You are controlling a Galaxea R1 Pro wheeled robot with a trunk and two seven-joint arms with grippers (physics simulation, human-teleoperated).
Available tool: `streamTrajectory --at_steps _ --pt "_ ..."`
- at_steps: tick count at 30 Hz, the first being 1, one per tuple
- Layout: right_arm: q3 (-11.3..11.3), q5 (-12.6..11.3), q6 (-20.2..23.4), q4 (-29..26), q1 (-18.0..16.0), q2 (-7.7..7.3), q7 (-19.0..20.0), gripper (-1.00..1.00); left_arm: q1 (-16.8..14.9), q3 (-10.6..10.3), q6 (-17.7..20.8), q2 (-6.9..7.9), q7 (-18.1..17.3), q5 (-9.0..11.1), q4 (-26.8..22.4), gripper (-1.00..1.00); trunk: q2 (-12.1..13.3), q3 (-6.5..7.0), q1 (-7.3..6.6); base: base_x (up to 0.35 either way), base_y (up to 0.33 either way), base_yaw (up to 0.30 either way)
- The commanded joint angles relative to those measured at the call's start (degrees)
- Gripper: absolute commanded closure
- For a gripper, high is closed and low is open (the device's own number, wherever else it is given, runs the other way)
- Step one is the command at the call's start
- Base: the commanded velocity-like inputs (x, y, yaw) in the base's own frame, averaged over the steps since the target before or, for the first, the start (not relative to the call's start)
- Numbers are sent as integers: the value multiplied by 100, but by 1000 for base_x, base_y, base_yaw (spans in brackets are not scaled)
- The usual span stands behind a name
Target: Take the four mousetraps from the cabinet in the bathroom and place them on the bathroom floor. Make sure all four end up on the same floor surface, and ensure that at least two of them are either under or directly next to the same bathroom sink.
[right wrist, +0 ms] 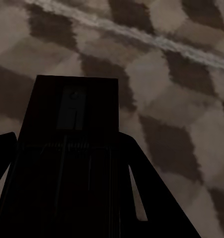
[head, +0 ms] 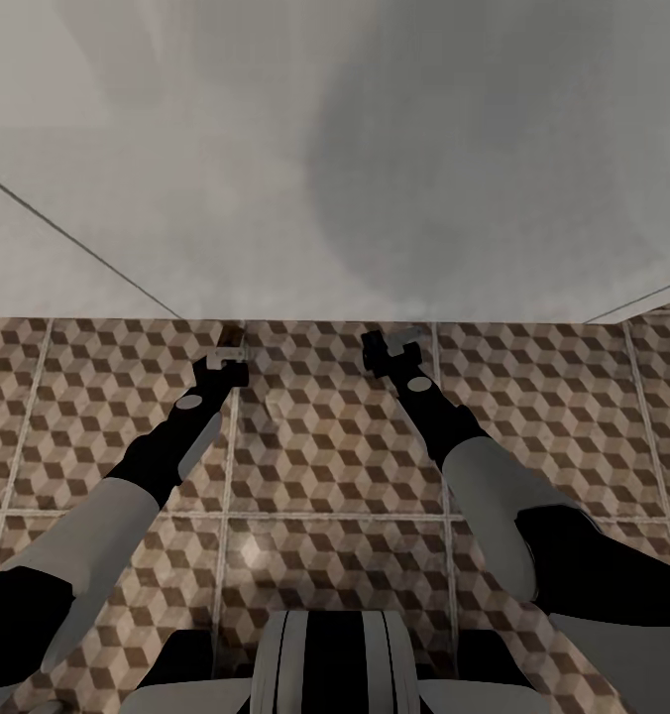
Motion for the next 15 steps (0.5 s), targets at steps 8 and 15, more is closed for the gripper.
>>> streamTrajectory --at_steps 8,15 --pt "16 30 -12 8 -4 0 -30 100 -3 -40 23 10 66 45 -14 100 -1 -3 -1 2 0 0" --pt "24 39 -457 -1 -4 0 -54 100 -3 -40 23 10 67 45 -43 100 -1 -3 -1 0 0 0"
